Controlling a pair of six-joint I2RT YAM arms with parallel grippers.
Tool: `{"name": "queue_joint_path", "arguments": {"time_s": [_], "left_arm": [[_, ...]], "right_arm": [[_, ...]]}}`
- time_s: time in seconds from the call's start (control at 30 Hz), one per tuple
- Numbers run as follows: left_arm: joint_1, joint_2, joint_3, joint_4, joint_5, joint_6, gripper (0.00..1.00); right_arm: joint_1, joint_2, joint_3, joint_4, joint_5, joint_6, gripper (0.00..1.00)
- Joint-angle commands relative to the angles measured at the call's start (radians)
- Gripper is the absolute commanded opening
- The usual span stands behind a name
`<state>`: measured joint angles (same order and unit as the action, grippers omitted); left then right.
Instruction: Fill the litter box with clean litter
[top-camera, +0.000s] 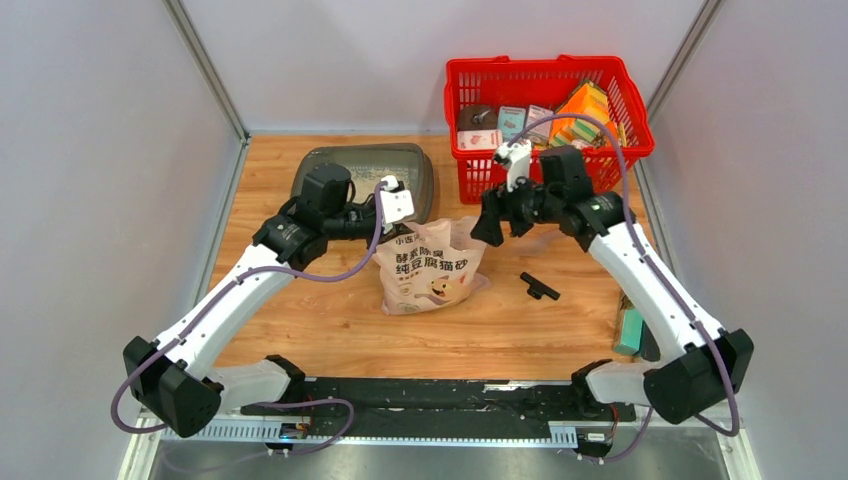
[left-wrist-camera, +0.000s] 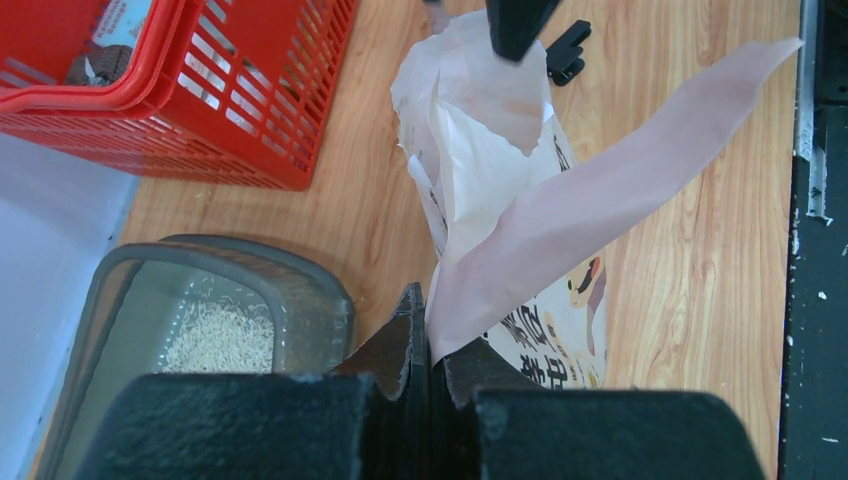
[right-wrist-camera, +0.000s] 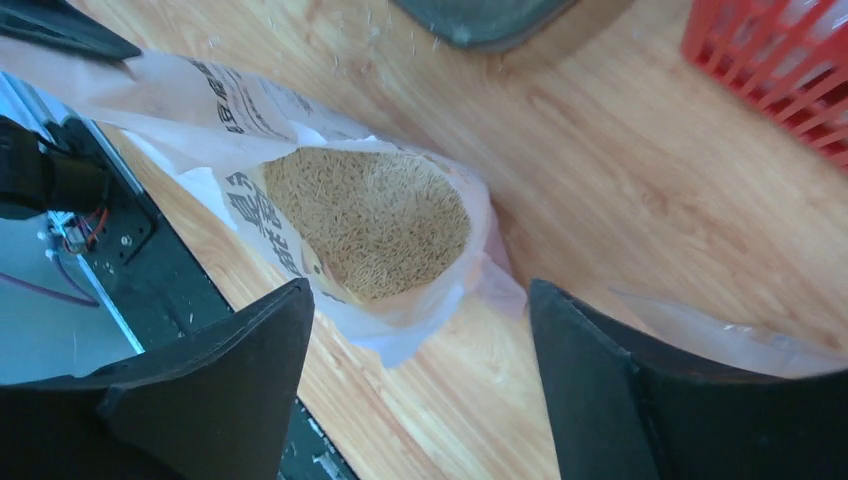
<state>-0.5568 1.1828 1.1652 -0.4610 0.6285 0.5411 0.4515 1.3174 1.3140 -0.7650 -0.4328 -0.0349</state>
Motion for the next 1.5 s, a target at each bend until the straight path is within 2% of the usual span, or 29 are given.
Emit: {"name": "queue_joint_path", "arguments": {"time_s": [0.0,0.03,0.2,0.27,0.43,0.83,0.97,1.3,1.47], "left_arm": [[0.000,-0.048,0.064,0.191,0.082,-0.013,0.00],[0.001,-0.048,0.062,0.190,0.082,-0.016,0.00],[0.000,-0.032,0.088,0.156,0.066,-0.027,0.00],[0.001,-0.026,0.109,0.137,0.057,-0.032,0.00],[0.000,-0.018,0.142,0.101,0.045,-0.047,0.00],[0.000,0.000,0.172,0.059,0.025,-0.056,0.00],[0.000,0.008,0.174,0.079,0.014,-0.069,0.00],[0.000,0.008,0.172,0.071,0.011,-0.058,0.00],[0.000,0.009,0.182,0.064,0.008,-0.052,0.00]], "right_arm": [[-0.118,-0.151,-0.013,0.119,-0.220,-0.101,0.84],[-0.132,-0.176,-0.041,0.122,-0.251,-0.179,0.85],[-0.146,-0.300,-0.253,0.104,-0.356,-0.361,0.90],[-0.146,-0.331,-0.312,0.134,-0.398,-0.382,0.91],[-0.145,-0.334,-0.423,0.329,-0.388,-0.364,0.91],[-0.090,-0.221,-0.472,0.641,-0.376,-0.248,0.90],[-0.047,-0.190,-0.472,0.658,-0.388,-0.215,0.86],[-0.045,-0.184,-0.467,0.629,-0.357,-0.232,0.79],[-0.045,-0.225,-0.469,0.548,-0.299,-0.290,0.82]]}}
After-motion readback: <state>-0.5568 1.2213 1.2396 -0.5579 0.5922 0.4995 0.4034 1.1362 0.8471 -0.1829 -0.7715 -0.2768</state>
